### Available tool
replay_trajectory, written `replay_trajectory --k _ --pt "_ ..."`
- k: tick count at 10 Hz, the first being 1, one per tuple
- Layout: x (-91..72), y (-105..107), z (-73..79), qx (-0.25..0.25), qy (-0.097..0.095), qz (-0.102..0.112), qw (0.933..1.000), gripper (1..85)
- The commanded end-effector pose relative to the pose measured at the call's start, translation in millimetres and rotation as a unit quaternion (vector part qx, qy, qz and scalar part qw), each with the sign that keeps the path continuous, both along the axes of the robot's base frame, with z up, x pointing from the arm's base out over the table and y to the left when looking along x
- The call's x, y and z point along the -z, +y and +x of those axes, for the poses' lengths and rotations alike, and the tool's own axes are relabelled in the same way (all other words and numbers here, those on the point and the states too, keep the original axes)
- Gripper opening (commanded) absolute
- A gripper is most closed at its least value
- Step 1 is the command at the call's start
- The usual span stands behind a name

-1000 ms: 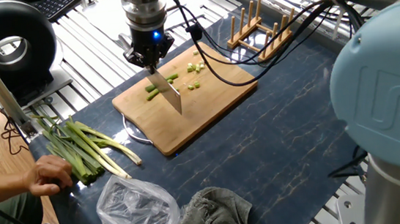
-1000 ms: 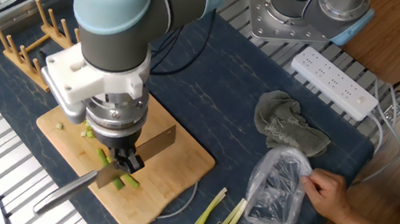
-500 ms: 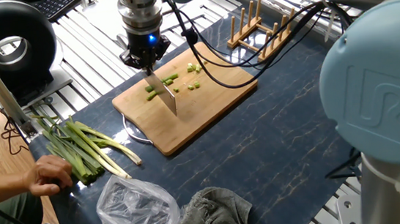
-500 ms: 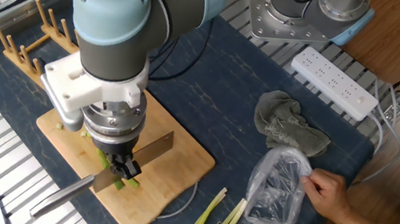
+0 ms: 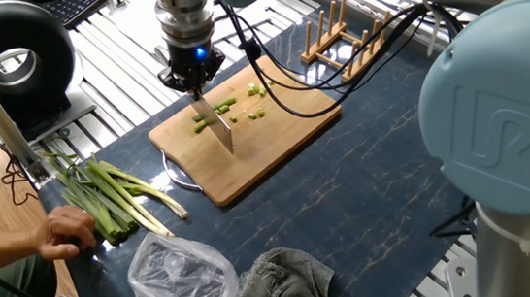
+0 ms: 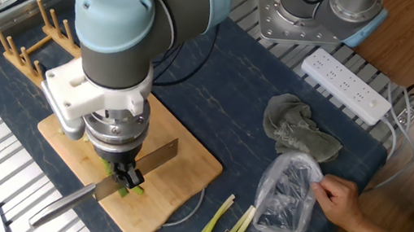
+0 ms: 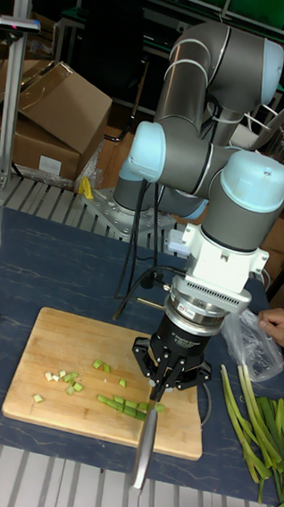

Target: Chop the scallions

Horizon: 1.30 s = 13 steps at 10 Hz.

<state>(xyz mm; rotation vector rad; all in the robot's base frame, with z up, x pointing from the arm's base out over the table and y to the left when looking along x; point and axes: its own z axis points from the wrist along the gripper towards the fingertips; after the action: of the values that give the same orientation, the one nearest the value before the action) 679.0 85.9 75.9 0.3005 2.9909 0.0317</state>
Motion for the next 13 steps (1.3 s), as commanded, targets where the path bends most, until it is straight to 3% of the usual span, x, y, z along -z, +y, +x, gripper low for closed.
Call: replay_trajectory --k 1,7,11,13 --pt "1.4 3 3.9 0.003 -0.003 0.005 1.0 1.3" --pt "0.9 1 9.2 -0.003 -0.005 0.012 0.9999 1.3" --pt "-3.6 -1 -4.1 -0.015 -0.003 0.019 0.9997 1.3" --pt "2.4 -2 -5.0 -0.017 -0.007 0.011 0.9998 1.3"
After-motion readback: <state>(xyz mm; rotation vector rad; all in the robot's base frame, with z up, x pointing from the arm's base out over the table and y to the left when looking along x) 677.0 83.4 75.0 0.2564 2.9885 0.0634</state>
